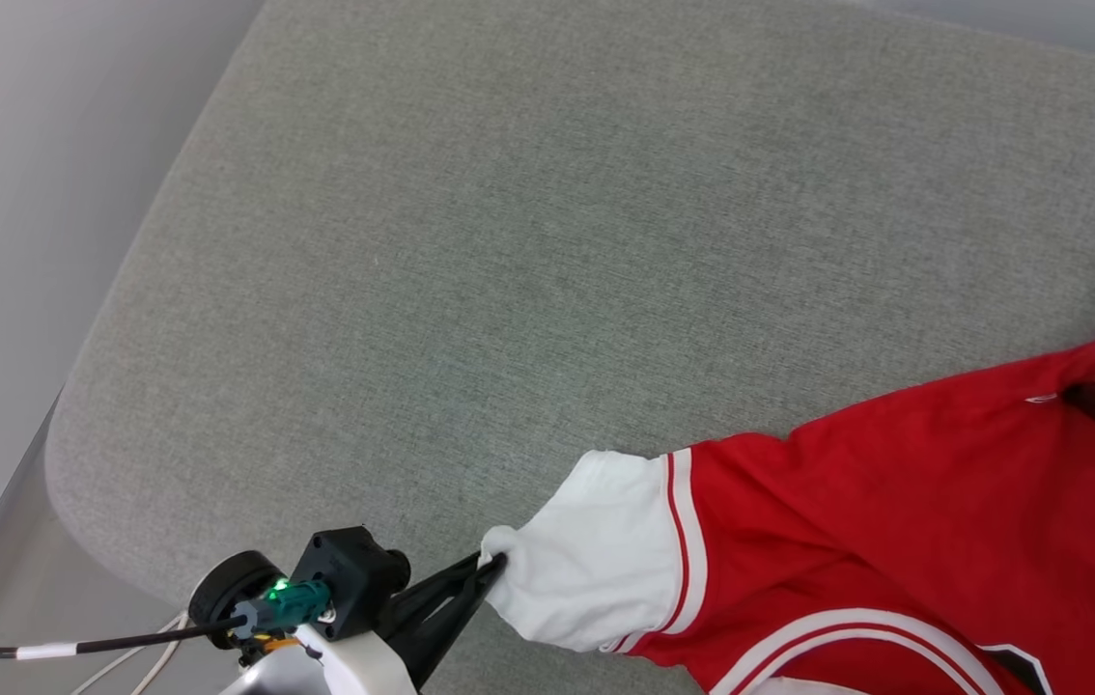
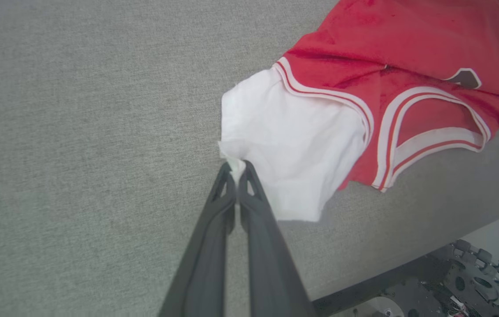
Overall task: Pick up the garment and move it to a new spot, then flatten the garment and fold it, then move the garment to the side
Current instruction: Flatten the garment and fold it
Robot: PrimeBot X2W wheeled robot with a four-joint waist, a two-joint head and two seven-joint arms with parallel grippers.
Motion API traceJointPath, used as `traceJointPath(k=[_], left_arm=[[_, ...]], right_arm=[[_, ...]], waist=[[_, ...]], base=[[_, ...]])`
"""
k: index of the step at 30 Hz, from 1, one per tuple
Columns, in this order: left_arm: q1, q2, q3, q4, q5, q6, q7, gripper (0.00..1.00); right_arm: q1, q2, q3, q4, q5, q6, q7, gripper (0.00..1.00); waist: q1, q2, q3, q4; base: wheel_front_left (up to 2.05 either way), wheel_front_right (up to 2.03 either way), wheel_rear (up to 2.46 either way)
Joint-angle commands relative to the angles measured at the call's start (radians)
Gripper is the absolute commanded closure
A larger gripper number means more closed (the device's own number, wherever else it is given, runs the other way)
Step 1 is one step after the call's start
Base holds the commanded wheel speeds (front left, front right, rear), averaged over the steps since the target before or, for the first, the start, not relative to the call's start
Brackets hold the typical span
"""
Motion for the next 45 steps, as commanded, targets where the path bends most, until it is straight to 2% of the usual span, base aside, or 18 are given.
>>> traceJointPath(k=[1, 2, 3, 4, 10, 16, 25, 34, 40, 45], left_arm=[[-0.006, -0.003, -0.004, 0.008, -0.007, -0.003, -0.003, 1.0], [-0.007, -0.004, -0.006, 0.012, -0.006, -0.007, -0.004, 1.0], [-0.009, -0.006, -0.007, 0.017, -0.007, -0.008, -0.006, 1.0], [-0.011, -0.008, -0.008, 0.02, -0.008, -0.008, -0.008, 1.0], [-0.017, -0.001, 0.001, 0.032, -0.005, -0.004, -0.015, 1.0], [-0.012, 0.026, 0.029, 0.012, -0.004, 0.017, -0.011, 1.0], [-0.03, 0.11, 0.094, -0.053, -0.007, 0.048, 0.029, 1.0], [-0.128, 0.163, 0.221, -0.126, -0.007, 0.06, -0.01, 1.0], [-0.245, 0.184, 0.298, -0.154, -0.006, 0.04, -0.043, 1.0], [-0.359, 0.188, 0.347, -0.157, 0.006, 0.022, -0.064, 1.0]], right_arm=[[0.045, 0.002, 0.022, 0.065, 0.001, -0.001, -0.005, 0.0], [0.057, 0.0, 0.032, 0.077, 0.004, -0.001, -0.014, 0.42], [0.066, -0.002, 0.033, 0.092, 0.007, -0.001, -0.021, 0.95], [0.074, -0.003, 0.039, 0.105, 0.01, -0.001, -0.027, 1.0], [0.019, -0.006, 0.054, 0.124, 0.042, 0.0, -0.128, 1.0], [-0.057, -0.02, 0.062, 0.14, 0.098, 0.0, -0.238, 1.0], [-0.122, -0.041, 0.125, 0.126, 0.197, 0.0, -0.368, 1.0], [-0.18, -0.055, 0.128, 0.004, 0.301, 0.0, -0.483, 1.0], [-0.22, -0.074, 0.109, -0.085, 0.326, 0.0, -0.523, 1.0], [-0.242, -0.06, 0.086, -0.151, 0.349, 0.0, -0.509, 1.0]], waist=[[-0.0001, 0.0, 0.006, 0.01], [-0.0001, 0.0, 0.006, 0.012], [-0.0001, 0.0, 0.006, 0.013], [-0.0001, 0.0, 0.003, 0.014], [-0.0001, 0.0, -0.037, -0.003], [-0.0001, 0.0, -0.12, -0.053], [-0.0001, 0.0, -0.278, -0.164], [-0.0001, 0.0, -0.393, -0.275], [-0.0001, 0.0, -0.428, -0.338], [-0.0001, 0.0, -0.433, -0.386]], base=[[0.0, 0.0, 0.0], [0.0, 0.0, 0.0], [0.0, 0.0, 0.0], [0.0, 0.0, 0.0], [0.0, 0.0, 0.0], [0.0, 0.0, 0.0], [0.0, 0.0, 0.0], [0.0, 0.0, 0.0], [0.0, 0.0, 0.0], [0.0, 0.0, 0.0]])
